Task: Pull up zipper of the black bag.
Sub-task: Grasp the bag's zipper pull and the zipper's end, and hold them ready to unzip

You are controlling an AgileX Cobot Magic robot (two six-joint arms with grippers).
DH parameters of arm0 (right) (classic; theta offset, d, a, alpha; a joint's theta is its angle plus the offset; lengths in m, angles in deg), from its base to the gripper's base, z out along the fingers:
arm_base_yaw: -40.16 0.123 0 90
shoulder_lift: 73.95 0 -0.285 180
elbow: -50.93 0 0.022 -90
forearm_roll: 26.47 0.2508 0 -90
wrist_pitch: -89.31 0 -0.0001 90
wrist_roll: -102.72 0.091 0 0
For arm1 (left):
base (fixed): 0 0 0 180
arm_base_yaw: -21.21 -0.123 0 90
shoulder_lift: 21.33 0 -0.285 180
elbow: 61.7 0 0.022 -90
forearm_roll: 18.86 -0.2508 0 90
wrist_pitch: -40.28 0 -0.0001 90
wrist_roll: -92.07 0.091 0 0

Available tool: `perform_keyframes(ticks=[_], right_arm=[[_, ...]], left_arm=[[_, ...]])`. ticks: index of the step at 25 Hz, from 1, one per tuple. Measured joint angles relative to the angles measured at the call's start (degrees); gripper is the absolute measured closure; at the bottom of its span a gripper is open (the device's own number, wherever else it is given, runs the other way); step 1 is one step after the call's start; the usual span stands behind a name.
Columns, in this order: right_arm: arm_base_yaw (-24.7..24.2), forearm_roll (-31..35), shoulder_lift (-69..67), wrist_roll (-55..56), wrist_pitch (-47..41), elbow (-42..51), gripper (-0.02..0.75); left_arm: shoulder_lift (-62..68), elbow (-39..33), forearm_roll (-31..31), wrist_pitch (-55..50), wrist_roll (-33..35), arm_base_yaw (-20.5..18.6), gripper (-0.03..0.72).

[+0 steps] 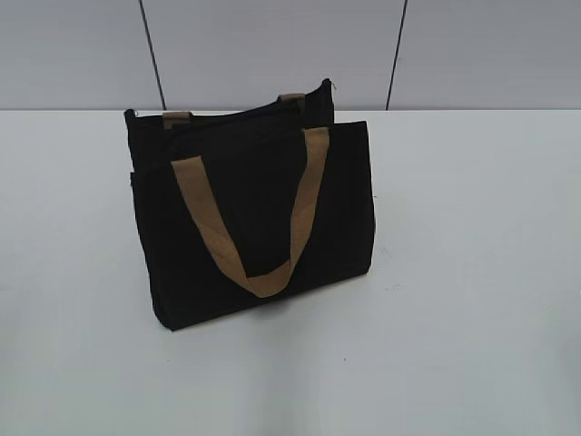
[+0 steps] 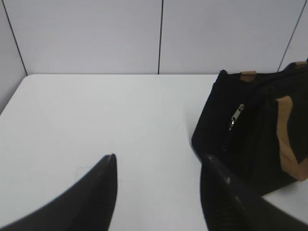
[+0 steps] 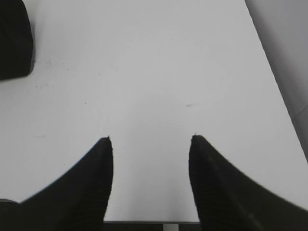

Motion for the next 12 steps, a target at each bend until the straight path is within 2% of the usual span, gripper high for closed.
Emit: perform_keyframes(ticks=[6,12], right_arm=[[0.0,0.0,0.0,0.0,2.4,-2.8,0.337],[0.0,0.0,-6.7,0.0,2.9,-5.1,0.337]], left_arm=[[10.1,0.0,-1.8,5.5,0.0,0.0,0.307],[21.6,0.0,-1.8,17.3,1.1,0.0,0.315]])
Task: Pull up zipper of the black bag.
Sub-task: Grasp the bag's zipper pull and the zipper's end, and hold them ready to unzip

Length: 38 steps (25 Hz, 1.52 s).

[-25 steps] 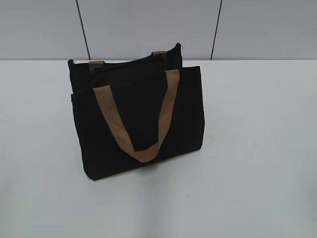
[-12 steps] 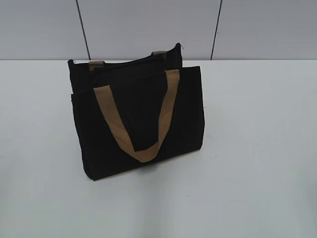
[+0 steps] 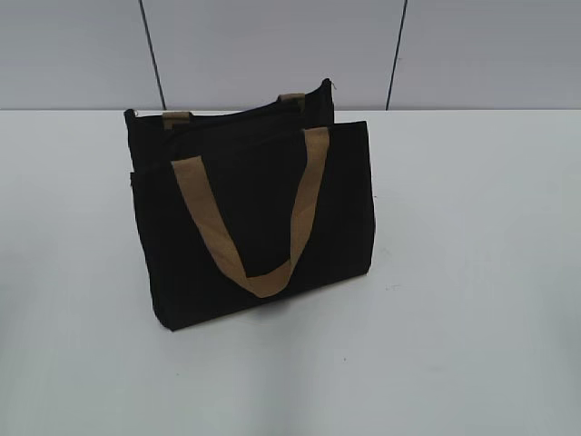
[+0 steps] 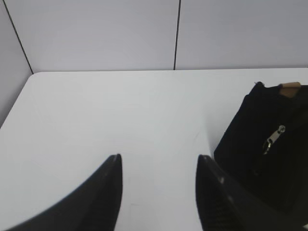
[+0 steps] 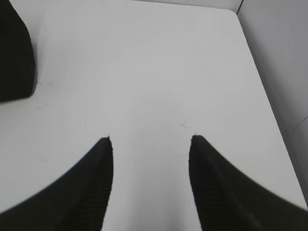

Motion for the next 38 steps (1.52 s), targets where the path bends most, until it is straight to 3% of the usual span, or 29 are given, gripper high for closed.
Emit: perform_keyframes(ticks=[4,6,20,28,32,38], right_arm=[[0.0,0.9,-4.1,-0.2,1.8,-1.0,0.337],[0.0,2.3,-4.7,-0.6,2.5,-1.1,0.337],[0.0,4.4,-5.0,-3.3,3.0,-1.3,0.337],[0.0,4.4,-6.2,-4.7,3.1,-1.3,0.337],[0.0,4.5,-8.6,-4.9,3.1,-1.3,0.337],[0.0,4.5,-10.6,-5.0,3.2,-1.3,0.337]], left_arm=[[9.7,0.0,1.4,5.7,4.8,0.0,0.325],[15.4,0.0,5.4,7.7,11.9,0.0,0.33],[45.8,0.0,65.1,6.4,91.5,0.0,0.333],[62.9,0.1,89.2,-0.8,122.9,0.0,0.333],[69.6,1.8,93.4,-5.1,129.6,0.0,0.333],[75.8,5.1,94.1,-8.1,131.0,0.0,0.318]])
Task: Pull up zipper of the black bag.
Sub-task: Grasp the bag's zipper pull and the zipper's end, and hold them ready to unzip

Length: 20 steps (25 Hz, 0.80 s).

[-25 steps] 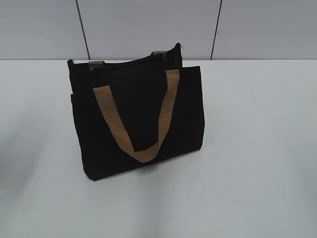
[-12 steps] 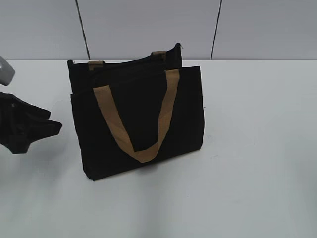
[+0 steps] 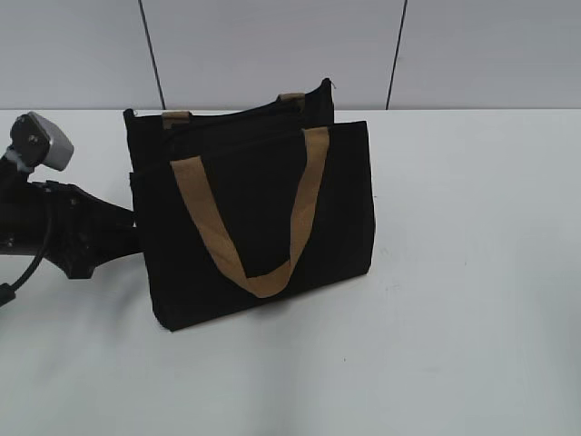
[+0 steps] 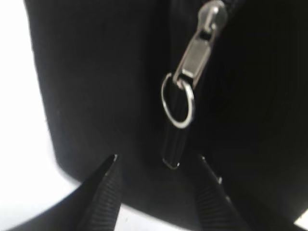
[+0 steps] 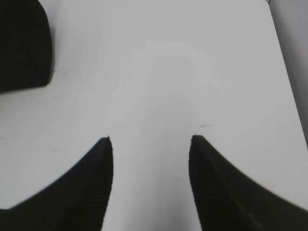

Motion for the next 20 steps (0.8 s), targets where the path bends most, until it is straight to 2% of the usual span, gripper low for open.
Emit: perform_keyframes(ticks=[5,10,15,17,20], right_arm=[[0.0,0.0,-0.1,0.0,0.2,0.0,0.337],[0.0,0.4,-0.1,0.0,0.2,0.0,0.337],[0.0,1.9,-0.1,0.0,0.2,0.0,0.337],[0.0,2.3,-0.1,0.0,0.2,0.0,0.337],[0.0,2.5,-0.1,0.0,0.2,0.0,0.337]], left_arm=[[2.0,0.5,0.2,-0.9,0.4,2.3,0.315],[2.4,0.8,0.5,5.1,6.0,6.7,0.315],[2.5,1.9,0.4,6.7,7.5,7.5,0.32],[2.5,2.3,0.4,6.7,7.5,7.5,0.353],[2.6,2.5,0.4,6.8,7.5,7.5,0.491]])
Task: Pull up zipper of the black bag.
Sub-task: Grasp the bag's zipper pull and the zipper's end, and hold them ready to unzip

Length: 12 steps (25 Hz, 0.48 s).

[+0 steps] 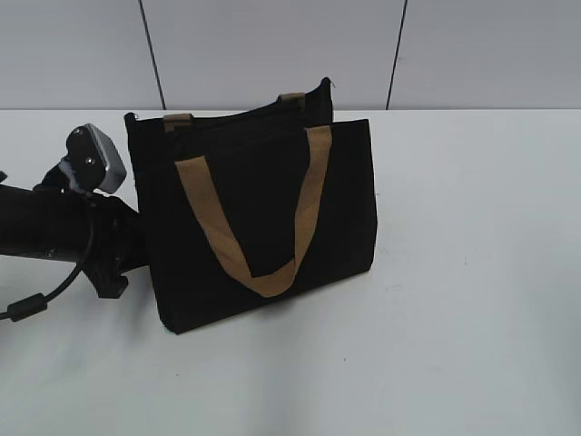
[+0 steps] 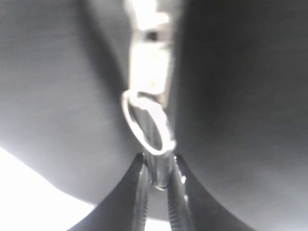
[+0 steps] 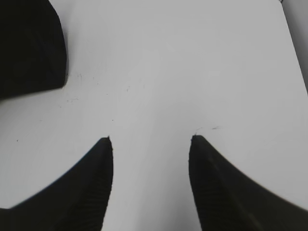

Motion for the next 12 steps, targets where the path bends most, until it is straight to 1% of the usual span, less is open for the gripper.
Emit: perform_keyframes(ticks=[1,2,3,7,12], right_arm=[[0.0,0.0,0.0,0.0,0.0,0.0,0.337],[0.0,0.0,0.0,0.0,0.0,0.0,0.337],[0.0,0.0,0.0,-0.1,0.0,0.0,0.337],[0.0,1.1,0.0,-2.7,1.0,0.0,0.337],[0.0,8.2,0.0,-8.5,3.7,-0.1,0.337]], left_arm=[[0.0,0.0,0.0,0.0,0.0,0.0,0.559],[0.0,0.0,0.0,0.1,0.0,0.0,0.602],[0.0,0.0,0.0,0.4,-0.1,0.0,0.615],[-1.9,0.0,0.0,4.8,-1.2,0.1,0.615],[-10.2,-0.6,0.0,13.1,-1.5,0.1,0.617]])
